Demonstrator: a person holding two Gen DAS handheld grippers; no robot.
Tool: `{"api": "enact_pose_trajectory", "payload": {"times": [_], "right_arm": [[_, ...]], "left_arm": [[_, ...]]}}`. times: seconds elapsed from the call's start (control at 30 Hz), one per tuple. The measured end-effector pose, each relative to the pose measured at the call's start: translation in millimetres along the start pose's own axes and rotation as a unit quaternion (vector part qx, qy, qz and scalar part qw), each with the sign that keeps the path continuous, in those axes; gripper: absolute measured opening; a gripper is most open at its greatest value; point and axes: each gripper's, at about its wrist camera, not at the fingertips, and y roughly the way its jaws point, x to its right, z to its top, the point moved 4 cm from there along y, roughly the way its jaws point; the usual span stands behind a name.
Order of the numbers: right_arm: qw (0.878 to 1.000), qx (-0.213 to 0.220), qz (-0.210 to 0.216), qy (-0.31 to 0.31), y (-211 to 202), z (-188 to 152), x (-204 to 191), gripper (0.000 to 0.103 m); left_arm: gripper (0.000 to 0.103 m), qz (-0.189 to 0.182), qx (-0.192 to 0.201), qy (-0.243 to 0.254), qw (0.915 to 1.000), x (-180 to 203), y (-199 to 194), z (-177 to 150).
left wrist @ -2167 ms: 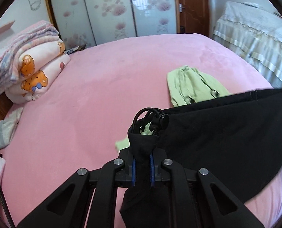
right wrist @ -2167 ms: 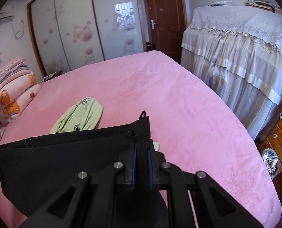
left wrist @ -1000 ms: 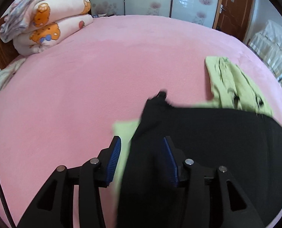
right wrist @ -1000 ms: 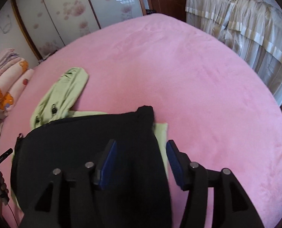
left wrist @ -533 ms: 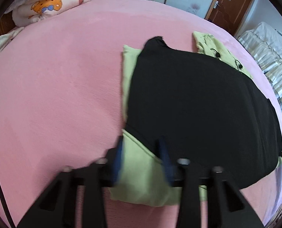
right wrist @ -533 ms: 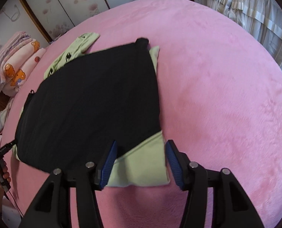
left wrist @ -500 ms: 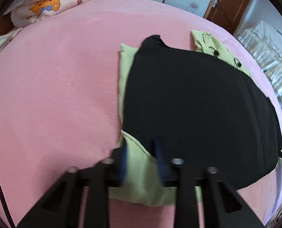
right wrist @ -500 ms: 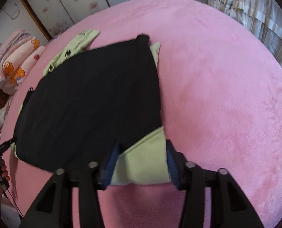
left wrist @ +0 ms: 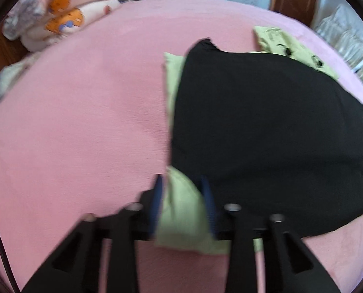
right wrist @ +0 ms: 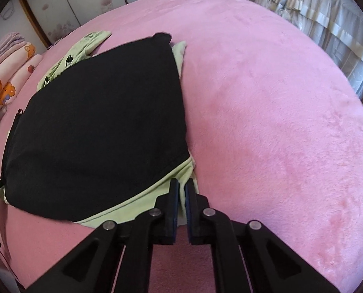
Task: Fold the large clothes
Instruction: 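Lay the hem down on the jacket and open both tools, then press the folded black hem flat with both tools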
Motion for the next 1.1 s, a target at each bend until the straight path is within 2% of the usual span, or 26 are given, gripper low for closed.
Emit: {"api": "enact_pose_trajectory", "payload": {"times": [0.07, 0.1, 0.2, 0.3, 0.43, 0.57, 0.7, 0.8, 0.87, 1.0, 1.1], "right_arm": [[0.999, 0.027, -0.026, -0.010, -15, 6, -5, 0.017], [0.999, 0.041, -0.022, -0.013, -22, 11, -11, 0.020], [0.997, 0.071, 0.009, -0.024, -34, 23, -37, 0.021], [0.994, 0.082, 0.042, -0.057, -39, 36, -79, 0.021], [0.987, 0.078, 0.090, -0.103, -18, 57, -155, 0.021], [0.981, 0.072, 0.119, -0.138, 7, 71, -222, 0.021], [0.977, 0.059, 0.146, -0.146, 34, 86, -264, 0.021], [0.978, 0.056, 0.143, -0.140, 56, 99, -268, 0.021], [0.982, 0.054, 0.127, -0.129, 71, 109, -258, 0.021], [0.990, 0.058, 0.093, -0.087, 93, 138, -215, 0.018], [0.995, 0.071, 0.051, -0.053, 99, 159, -165, 0.017]], "left_arm": [[0.051, 0.020, 0.014, 0.006, 0.9997, 1, -16, 3], [0.051, 0.019, 0.022, 0.010, 0.9995, 6, -22, 4], [0.052, 0.008, 0.050, 0.018, 0.9986, 21, -41, 12], [0.052, -0.017, 0.069, 0.023, 0.9972, 45, -48, 26], [0.052, -0.041, 0.077, 0.041, 0.9954, 93, -35, 49], [0.052, -0.061, 0.083, 0.047, 0.9936, 127, -17, 69], [0.052, -0.075, 0.080, 0.041, 0.9932, 152, 10, 93], [0.052, -0.058, 0.078, 0.031, 0.9947, 157, 35, 113], [0.052, -0.040, 0.073, 0.022, 0.9963, 151, 53, 127], [0.052, -0.007, 0.067, 0.007, 0.9977, 125, 84, 142], [0.054, 0.021, 0.066, -0.006, 0.9976, 95, 98, 148]]}}
